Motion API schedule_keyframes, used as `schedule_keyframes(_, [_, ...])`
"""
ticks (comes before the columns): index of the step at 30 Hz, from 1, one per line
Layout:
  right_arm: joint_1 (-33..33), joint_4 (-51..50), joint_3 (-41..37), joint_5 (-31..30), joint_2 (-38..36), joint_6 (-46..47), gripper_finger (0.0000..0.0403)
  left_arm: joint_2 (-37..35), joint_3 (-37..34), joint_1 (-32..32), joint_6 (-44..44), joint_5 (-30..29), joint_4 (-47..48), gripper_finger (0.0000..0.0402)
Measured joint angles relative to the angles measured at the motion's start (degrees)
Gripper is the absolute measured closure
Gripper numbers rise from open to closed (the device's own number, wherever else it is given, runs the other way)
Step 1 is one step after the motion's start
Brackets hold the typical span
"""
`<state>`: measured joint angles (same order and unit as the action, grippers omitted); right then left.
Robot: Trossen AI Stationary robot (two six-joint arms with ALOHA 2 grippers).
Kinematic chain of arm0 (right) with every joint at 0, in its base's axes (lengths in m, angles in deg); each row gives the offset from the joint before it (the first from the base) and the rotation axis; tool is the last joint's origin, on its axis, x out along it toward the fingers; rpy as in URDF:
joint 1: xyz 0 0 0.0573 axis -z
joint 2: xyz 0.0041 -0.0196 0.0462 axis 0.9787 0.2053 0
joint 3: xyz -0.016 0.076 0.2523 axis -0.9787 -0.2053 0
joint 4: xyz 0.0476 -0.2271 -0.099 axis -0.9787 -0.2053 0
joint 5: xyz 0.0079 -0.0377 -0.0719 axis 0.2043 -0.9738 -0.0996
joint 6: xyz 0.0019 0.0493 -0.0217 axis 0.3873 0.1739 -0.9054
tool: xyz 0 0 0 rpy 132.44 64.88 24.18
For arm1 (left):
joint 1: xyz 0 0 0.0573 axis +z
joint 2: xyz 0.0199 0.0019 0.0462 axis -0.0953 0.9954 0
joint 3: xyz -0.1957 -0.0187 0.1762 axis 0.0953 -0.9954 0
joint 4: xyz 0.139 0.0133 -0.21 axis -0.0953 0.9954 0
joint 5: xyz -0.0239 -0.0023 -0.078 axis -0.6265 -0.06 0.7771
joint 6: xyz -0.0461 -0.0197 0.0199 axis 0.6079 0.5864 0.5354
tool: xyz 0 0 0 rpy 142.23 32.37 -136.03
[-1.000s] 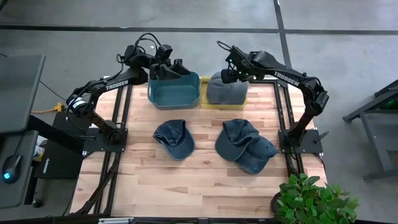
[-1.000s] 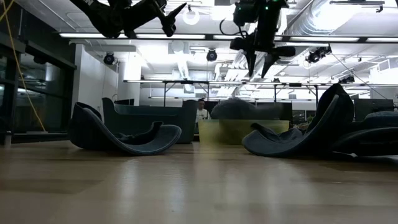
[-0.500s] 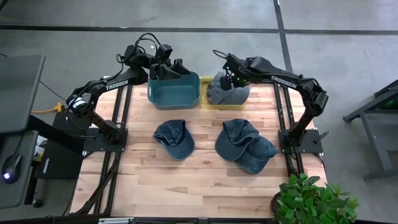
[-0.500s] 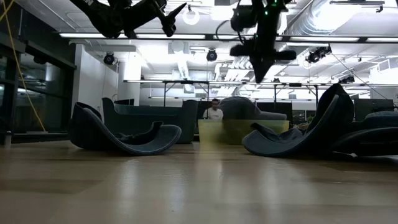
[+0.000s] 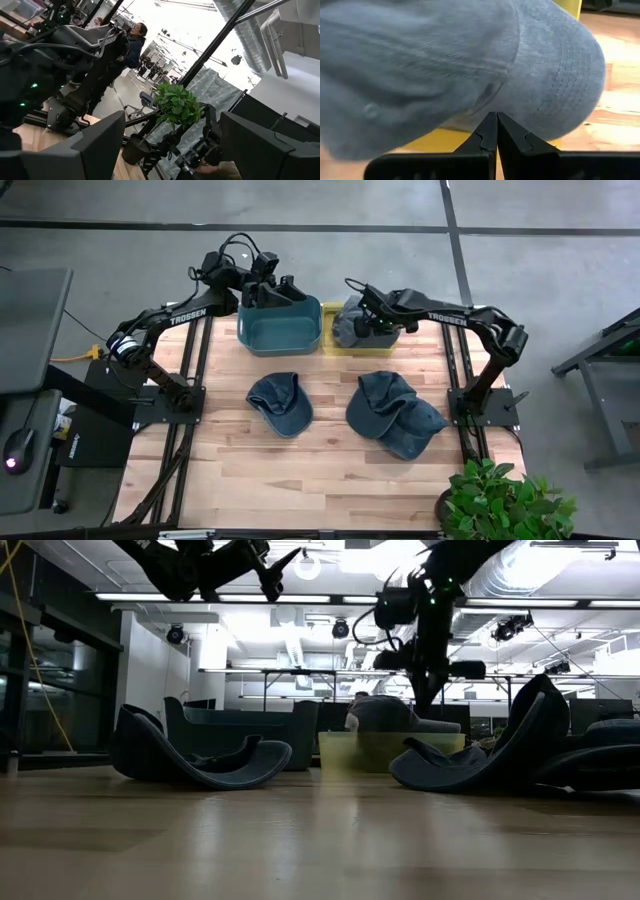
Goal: Pick & Place hat
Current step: Put the gray cap into the yellow bin
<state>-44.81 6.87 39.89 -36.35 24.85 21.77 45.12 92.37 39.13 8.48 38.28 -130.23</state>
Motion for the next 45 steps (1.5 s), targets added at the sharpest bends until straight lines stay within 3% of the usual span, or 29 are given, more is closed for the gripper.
schedule_keyframes(16, [4.2,18.4,-4.6,5.4,1.0,-5.5,0.0403,0.0,0.0,0.0,0.0,0.1,1.0,0.008])
schedule_keyframes(32, [4.3,16.5,-4.5,7.2,7.1,-4.3,0.0403,0.0,0.0,0.0,0.0,1.7,2.9,0.008])
schedule_keyframes(45, [4.2,15.5,-4.7,5.6,2.1,-4.8,0.0403,0.0,0.0,0.0,0.0,1.8,2.9,0.008])
